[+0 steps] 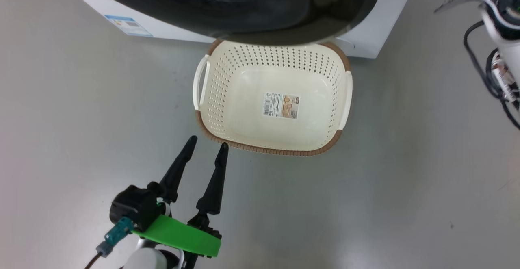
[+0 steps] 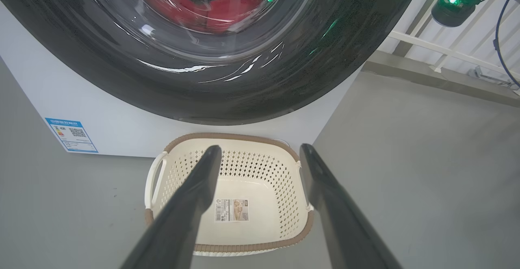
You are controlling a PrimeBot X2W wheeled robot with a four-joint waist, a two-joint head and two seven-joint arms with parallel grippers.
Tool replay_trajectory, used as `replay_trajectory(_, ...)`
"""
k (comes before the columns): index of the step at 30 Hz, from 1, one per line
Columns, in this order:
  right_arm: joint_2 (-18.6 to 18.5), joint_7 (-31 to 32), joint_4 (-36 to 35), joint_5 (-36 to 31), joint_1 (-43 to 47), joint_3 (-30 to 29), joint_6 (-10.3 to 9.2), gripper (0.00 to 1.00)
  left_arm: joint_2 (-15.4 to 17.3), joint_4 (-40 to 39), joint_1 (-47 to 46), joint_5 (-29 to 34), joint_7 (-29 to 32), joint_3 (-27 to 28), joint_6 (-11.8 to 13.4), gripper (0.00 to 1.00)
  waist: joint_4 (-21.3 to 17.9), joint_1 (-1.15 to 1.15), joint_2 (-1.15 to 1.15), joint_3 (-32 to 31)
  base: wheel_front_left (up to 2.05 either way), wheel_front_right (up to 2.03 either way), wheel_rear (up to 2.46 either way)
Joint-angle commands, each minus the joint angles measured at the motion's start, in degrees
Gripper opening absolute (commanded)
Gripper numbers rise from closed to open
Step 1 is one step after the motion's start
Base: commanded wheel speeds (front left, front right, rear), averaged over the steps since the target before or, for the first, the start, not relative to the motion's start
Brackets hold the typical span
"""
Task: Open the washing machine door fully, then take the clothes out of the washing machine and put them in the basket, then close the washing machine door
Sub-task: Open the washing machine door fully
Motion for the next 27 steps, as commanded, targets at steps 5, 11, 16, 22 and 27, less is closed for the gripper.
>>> replay_trajectory(5,2.0,0.6,-3.0,-1.4,4.9,1.5,0.46,0.0,0.9,-1.2,1.2,-0.3,-0.7,1.9,-0.3,1.0,0.3,0.0,0.0,-2.8,0.0,0.0,0.0)
replay_trajectory(11,2.8,1.2,-4.7,-0.7,8.5,1.9,0.46,0.0,0.9,-1.2,2.5,-0.2,-0.7,2.4,-0.3,1.0,0.6,0.0,0.0,-5.2,0.0,0.0,0.0)
replay_trajectory(16,3.5,2.0,-6.4,-0.9,10.7,2.7,0.46,0.0,0.9,-1.3,3.4,0.1,-0.7,2.9,-0.3,1.0,0.6,0.0,0.0,-6.6,0.0,0.0,0.0)
replay_trajectory(22,4.2,2.9,-7.8,-1.0,12.4,3.4,0.46,0.0,0.9,-1.3,4.0,0.2,-0.7,3.2,-0.3,1.0,0.5,0.0,0.0,-7.4,0.0,0.0,0.0)
replay_trajectory(27,4.9,3.8,-8.9,-0.8,14.3,4.0,0.46,0.0,0.9,-1.3,4.4,0.4,-0.7,3.3,-0.3,1.0,0.5,0.0,0.0,-8.3,0.0,0.0,0.0)
